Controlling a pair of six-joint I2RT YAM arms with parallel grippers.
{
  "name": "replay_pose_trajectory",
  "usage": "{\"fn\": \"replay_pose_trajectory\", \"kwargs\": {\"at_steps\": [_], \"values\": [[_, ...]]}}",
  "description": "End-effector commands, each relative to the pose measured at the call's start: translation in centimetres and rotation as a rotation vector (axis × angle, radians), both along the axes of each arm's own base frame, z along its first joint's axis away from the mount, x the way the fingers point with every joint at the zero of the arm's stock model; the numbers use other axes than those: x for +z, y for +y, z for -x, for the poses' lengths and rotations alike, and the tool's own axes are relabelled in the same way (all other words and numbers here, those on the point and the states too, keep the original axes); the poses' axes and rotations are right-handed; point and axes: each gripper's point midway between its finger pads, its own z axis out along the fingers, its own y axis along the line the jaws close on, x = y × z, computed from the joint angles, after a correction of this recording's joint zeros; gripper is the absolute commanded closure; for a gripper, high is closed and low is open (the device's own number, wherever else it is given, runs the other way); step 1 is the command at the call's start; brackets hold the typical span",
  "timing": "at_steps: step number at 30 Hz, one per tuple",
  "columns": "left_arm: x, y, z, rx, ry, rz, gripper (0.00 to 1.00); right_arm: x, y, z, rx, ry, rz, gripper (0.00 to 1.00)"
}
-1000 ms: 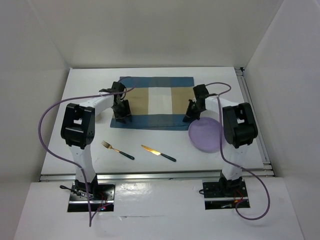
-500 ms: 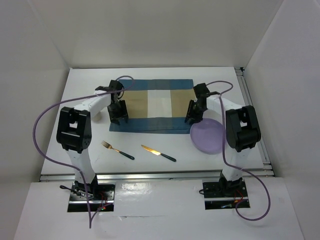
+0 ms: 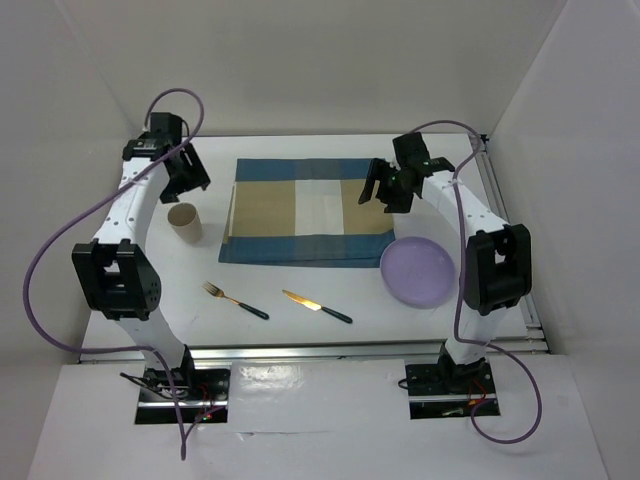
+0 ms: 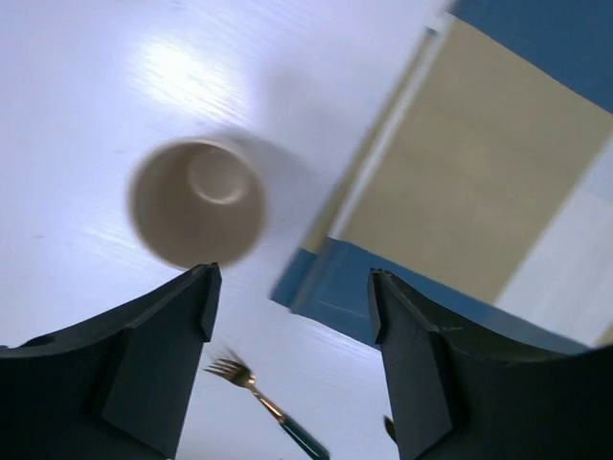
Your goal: Set the dinner table for one person
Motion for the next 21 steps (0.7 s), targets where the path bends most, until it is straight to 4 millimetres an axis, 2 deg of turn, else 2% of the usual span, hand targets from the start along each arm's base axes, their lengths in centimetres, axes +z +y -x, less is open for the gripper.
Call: {"fn": "replay_pose_trajectory", "kwargs": {"at_steps": [1, 5, 8, 11, 14, 16, 18, 19, 20, 21], "values": [[-0.4, 2.2, 0.6, 0.046, 0.036, -0.026, 0.17, 1.9, 0.2, 1.0, 0.029, -0.025, 0.001, 0.16], [-1.9, 3.6, 0.5, 0.079, 0.075, -0.025, 0.16, 1.4, 0.3, 1.3, 0.035, -0.013, -0.003, 0.16], [-3.1, 3.3, 0.0, 0.068, 0.094, -0.006, 0.17, 0.6, 0.4, 1.5, 0.041, 0.009, -0.007, 0.16], [-4.1, 3.3, -0.4, 0.075, 0.115, -0.001, 0.2, 0.7, 0.5, 1.3, 0.041, 0.0, -0.009, 0.16], [-4.0, 3.2, -0.1, 0.076, 0.116, -0.001, 0.2, 0.7, 0.5, 1.3, 0.041, 0.0, -0.009, 0.16], [-3.4, 3.3, -0.2, 0.076, 0.085, -0.001, 0.2, -0.1, -0.1, 1.8, 0.028, 0.023, 0.016, 0.16], [-2.5, 3.2, 0.1, 0.076, 0.065, -0.002, 0.2, -0.6, -1.2, 2.0, -0.025, 0.031, 0.062, 0.16], [-2.0, 3.2, 0.2, 0.076, 0.053, -0.002, 0.2, 0.1, -2.0, 2.2, -0.059, 0.012, 0.07, 0.16], [-1.8, 3.2, 0.5, 0.076, 0.048, -0.002, 0.2, -0.5, -2.6, 3.1, -0.082, 0.03, 0.083, 0.16], [-0.6, 3.0, 0.7, 0.061, 0.019, 0.004, 0.2, -0.3, -4.6, 2.9, -0.175, 0.02, 0.09, 0.16]]}}
